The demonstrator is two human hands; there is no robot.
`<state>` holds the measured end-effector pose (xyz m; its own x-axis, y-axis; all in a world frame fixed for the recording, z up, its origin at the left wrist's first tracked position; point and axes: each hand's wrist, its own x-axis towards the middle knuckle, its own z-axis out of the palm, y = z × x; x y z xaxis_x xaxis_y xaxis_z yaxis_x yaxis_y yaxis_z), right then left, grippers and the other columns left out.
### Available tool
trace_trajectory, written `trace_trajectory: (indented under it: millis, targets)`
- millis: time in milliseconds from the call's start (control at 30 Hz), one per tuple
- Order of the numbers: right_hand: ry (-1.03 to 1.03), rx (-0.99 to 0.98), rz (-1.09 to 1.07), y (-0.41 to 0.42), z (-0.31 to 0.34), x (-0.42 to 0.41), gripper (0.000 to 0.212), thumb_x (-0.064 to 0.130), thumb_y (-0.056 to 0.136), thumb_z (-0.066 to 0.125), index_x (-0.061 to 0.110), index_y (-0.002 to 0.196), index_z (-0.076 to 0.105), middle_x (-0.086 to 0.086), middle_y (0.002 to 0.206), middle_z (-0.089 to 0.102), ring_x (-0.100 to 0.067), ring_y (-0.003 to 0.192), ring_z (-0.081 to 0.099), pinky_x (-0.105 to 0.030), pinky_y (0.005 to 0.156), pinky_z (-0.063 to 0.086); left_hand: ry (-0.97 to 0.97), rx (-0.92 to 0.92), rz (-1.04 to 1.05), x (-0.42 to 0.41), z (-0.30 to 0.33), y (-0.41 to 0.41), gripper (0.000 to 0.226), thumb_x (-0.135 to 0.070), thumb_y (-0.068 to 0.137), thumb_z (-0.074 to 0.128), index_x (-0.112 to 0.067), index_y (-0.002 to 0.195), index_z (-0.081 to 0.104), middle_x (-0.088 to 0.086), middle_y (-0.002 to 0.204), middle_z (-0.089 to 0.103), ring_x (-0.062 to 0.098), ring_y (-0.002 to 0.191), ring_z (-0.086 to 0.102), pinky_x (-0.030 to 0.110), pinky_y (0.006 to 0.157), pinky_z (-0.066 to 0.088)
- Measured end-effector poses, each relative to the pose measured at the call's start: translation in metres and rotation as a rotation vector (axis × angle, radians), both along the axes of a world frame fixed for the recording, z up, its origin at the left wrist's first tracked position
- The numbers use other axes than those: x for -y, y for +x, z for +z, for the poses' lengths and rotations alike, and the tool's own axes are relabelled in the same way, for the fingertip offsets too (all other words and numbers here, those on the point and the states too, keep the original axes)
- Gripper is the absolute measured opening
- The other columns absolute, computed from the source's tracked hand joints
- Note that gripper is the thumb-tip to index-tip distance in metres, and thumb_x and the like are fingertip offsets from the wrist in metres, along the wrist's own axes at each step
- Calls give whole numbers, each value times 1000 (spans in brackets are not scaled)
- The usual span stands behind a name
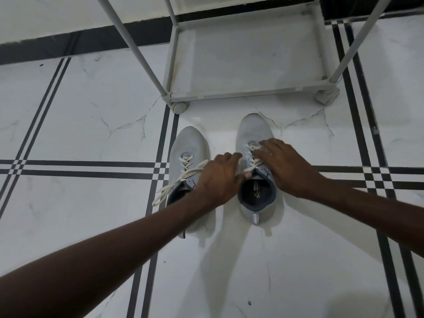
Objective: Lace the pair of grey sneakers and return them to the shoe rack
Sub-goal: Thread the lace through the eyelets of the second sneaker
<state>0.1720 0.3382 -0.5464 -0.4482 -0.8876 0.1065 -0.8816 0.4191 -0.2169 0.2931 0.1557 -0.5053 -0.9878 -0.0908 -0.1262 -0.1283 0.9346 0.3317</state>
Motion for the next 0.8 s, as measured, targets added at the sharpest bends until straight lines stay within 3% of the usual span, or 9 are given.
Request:
trace_trajectory:
  millis: [100,200,267,333,433,533,667,800]
  targets:
    - [-44,8,69,-2,1,11,30,6,85,57,6,114,56,-16,109,61,-33,99,54,-44,81,48,13,-19,-18,-19,-4,1,34,-37,98,48,-8,116,49,14,98,65,32,79,63,35,60,40]
    - [-22,226,23,-2,8,11,42,10,87,63,18,119,36,-8,85,61,-26,68,52,-36,58,42,-101,24,-2,-28,-2,6,26,-24,99,45,-6,119,47,13,85,70,34,68,66,33,52,37]
    - [1,225,-10,4,10,10,45,15,88,61,19,121,30,-7,71,62,-24,51,47,-29,45,33,-225,27,40,-30,1,7,17,-20,95,52,-9,109,52,9,72,70,29,56,65,29,46,30]
    - [-5,99,6,7,8,6,30,26,89,54,15,113,41,-7,57,62,-27,39,48,-22,40,17,-326,54,35,-28,5,5,11,-19,95,50,-12,103,53,7,76,71,26,60,66,29,48,29]
    - [95,-6,44,-4,3,2,14,30,84,56,16,86,56,-7,58,66,-32,46,60,-24,45,24,-329,106,-20,-25,4,4,20,-22,100,39,-15,110,55,9,95,71,29,79,66,33,57,32]
    - [129,33,63,-15,0,3,18,30,74,74,20,77,59,-3,59,67,-31,51,63,-26,47,32,-287,92,-12,-26,7,3,27,-32,102,38,-16,106,61,9,93,71,28,73,62,31,57,30]
    - [220,119,-3,-12,10,14,13,36,83,66,24,87,64,-4,76,72,-31,72,68,-32,56,41,-206,141,-3,-25,6,4,29,-32,102,39,-14,104,62,11,93,71,30,79,65,31,58,30]
    - [359,148,-109,-8,16,25,27,41,91,55,16,98,61,-8,96,71,-30,88,65,-35,68,47,-214,68,-43,-22,8,7,33,-33,103,34,-13,100,60,12,88,71,33,75,66,33,56,33]
